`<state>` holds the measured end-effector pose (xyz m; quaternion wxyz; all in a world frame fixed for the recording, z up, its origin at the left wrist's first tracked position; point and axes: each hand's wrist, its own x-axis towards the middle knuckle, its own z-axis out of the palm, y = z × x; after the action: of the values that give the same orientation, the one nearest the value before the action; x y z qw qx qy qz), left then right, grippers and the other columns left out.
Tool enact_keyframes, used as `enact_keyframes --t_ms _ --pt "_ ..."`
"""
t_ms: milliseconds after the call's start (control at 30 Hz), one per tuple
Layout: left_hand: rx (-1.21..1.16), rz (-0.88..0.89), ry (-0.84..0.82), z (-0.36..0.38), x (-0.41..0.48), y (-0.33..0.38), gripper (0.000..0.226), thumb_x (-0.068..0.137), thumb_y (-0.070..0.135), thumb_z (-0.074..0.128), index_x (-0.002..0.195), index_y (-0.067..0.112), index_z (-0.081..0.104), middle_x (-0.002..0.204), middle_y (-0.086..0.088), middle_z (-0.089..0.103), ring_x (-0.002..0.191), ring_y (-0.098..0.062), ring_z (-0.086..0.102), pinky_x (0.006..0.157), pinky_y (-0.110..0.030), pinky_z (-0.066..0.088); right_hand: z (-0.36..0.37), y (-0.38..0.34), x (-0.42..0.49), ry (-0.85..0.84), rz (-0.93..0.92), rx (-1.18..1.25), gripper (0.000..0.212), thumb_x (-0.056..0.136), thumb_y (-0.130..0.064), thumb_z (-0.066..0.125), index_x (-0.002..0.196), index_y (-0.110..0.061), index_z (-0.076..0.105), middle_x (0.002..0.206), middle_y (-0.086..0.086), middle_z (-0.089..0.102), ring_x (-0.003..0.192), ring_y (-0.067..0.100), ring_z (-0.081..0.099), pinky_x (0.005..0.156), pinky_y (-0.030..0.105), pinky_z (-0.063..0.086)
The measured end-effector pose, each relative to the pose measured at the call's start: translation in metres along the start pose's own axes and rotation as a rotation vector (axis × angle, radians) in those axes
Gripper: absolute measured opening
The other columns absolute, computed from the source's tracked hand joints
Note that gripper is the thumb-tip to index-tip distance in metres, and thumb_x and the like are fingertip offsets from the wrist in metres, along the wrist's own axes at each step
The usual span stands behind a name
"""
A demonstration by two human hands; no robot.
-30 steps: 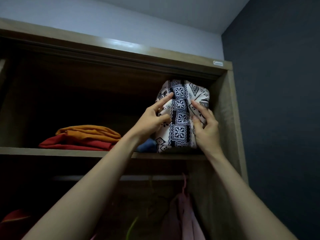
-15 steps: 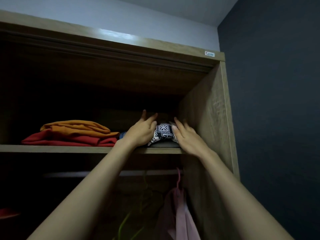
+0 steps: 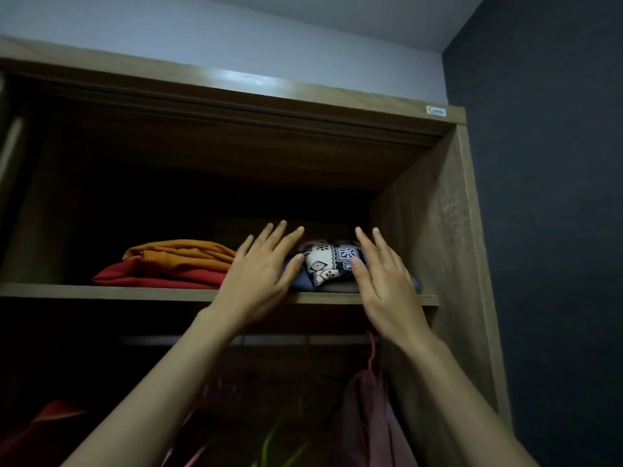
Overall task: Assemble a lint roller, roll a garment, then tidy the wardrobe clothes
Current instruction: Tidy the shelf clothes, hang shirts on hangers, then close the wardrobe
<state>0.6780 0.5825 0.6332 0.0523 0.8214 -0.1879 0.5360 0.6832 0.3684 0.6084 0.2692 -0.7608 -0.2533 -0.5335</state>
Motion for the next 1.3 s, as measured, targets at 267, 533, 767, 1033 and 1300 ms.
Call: enact_keyframes --t_ms 267,533,767,1033,1300 --pt "-0.007 -0.190 0.279 -0.061 -0.042 -0.095 0.054 0.097 0.043 0.033 0.148 0.026 0.040 0.149 -0.004 0.048 0.140 -0.020 0.040 0.116 -0.046 0.030 0.058 -0.089 0.020 -0.013 -0.096 0.272 0.050 0.100 -0.049 0.025 0.147 -0.032 0.028 0.153 -0.006 0.032 0.141 0.010 0.026 0.115 0.040 0.026" --pt "-0.172 -0.465 -0.031 -0.083 -0.061 -0.149 0.056 0.101 0.053 0.031 0.152 0.028 0.029 0.142 -0.015 0.053 0.126 -0.032 0.054 0.105 -0.045 0.044 0.122 -0.135 0.029 -0.156 0.024 -0.084 0.054 0.100 -0.051 0.014 0.150 -0.031 0.019 0.129 0.009 0.059 0.128 0.030 0.043 0.113 0.050 0.021" --pt "-0.292 -0.422 -0.087 -0.085 -0.041 -0.150 0.045 0.102 0.048 0.037 0.140 0.027 0.050 0.136 -0.007 0.058 0.124 -0.023 0.054 0.096 -0.031 0.042 0.126 -0.141 0.036 -0.172 0.040 -0.164 0.047 0.100 -0.049 0.019 0.143 -0.035 0.034 0.126 0.002 0.062 0.127 0.029 0.042 0.107 0.047 0.022" --pt "-0.462 -0.327 -0.150 -0.089 -0.033 -0.151 0.041 0.099 0.043 0.050 0.139 0.033 0.051 0.131 0.003 0.057 0.119 -0.015 0.056 0.100 -0.031 0.048 0.130 -0.135 0.040 -0.148 -0.046 0.026 0.039 0.097 -0.040 0.046 0.134 -0.031 0.050 0.120 -0.002 0.065 0.113 0.020 0.057 0.090 0.041 0.050" --pt "-0.554 -0.261 -0.031 -0.094 -0.038 -0.152 0.026 0.097 0.026 0.059 0.121 0.025 0.069 0.108 0.008 0.070 0.102 -0.005 0.065 0.090 -0.023 0.054 0.134 -0.142 0.042 -0.008 0.000 0.121 0.024 0.094 -0.016 0.057 0.115 -0.015 0.067 0.109 0.003 0.069 0.101 0.015 0.063 0.082 0.020 0.045"
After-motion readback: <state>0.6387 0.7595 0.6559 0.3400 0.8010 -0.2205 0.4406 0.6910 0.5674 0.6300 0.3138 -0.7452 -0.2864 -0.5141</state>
